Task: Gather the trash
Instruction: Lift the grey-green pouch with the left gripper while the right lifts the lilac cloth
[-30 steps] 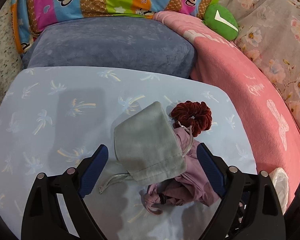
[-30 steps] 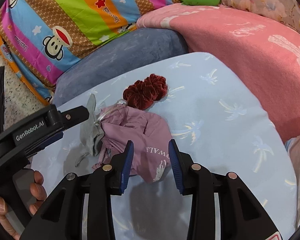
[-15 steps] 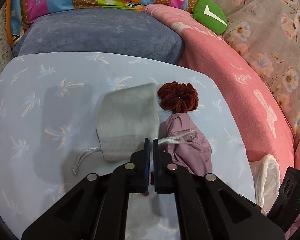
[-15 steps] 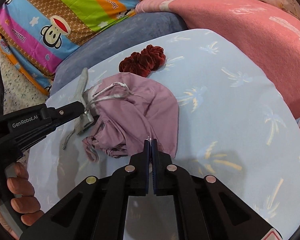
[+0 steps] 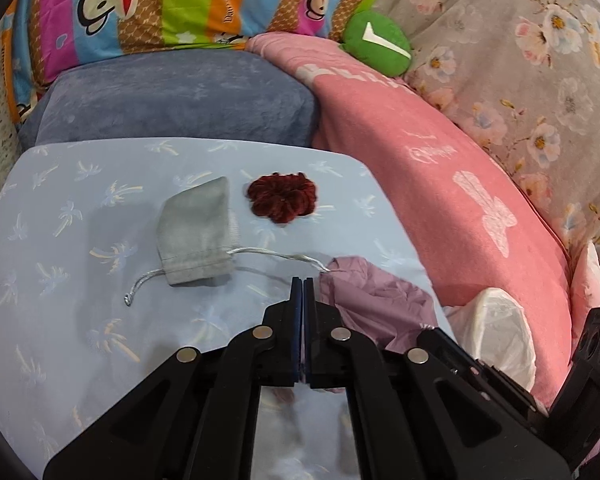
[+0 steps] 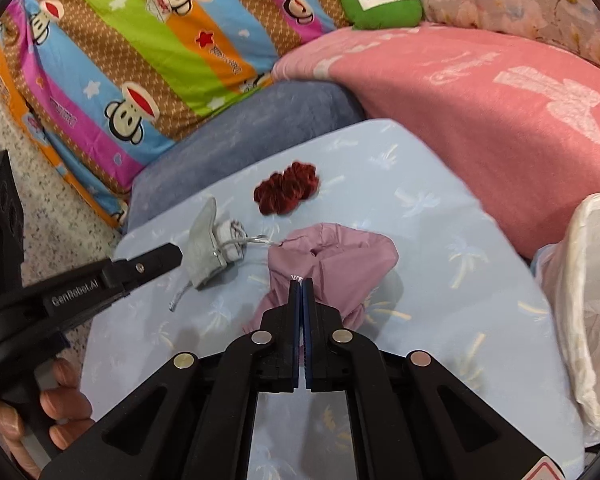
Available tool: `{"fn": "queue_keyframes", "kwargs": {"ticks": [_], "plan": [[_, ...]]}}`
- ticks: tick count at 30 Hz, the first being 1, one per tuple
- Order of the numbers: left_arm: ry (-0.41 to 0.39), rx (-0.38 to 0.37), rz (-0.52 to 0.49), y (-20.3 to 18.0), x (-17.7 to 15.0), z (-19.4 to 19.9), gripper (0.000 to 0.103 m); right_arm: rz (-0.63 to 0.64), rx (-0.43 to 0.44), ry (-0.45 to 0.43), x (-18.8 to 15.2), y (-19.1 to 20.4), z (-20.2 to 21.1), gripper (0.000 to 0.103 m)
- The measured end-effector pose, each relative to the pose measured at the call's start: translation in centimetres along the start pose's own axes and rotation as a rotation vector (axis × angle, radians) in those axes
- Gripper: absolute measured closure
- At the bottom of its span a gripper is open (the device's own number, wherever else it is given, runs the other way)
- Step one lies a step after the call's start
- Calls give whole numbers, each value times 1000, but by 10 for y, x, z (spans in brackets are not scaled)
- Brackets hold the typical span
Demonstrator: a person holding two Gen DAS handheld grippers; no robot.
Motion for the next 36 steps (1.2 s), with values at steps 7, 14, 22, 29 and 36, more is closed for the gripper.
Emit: {"fn": "queue_keyframes", "kwargs": {"ticks": [7, 14, 22, 29, 36], "plan": [[-16, 27, 25, 1, -7, 7, 101, -26, 2, -70, 13, -15, 51, 100], [-26, 142, 47, 45, -12, 0, 32, -63, 20, -100, 22, -29, 71, 100], [36, 150, 69, 65, -7, -40, 32, -81, 51, -99, 36, -27, 53, 100], [63, 149, 54, 68, -1, -69, 44, -69, 44, -83, 41, -22, 38, 100], [108, 99, 73, 74, -4, -80, 92, -68, 42, -59, 36, -18, 25, 100]]}}
Point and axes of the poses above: each gripper's, at about its wrist camera, not at the fingertips, and z roughly against the way its jaws point, y to its left, x to its top, the point moved 5 cm from there along -z, roughly the way its jaws point, and after that the axes turned 3 degrees about -z, right-handed, at the moved point
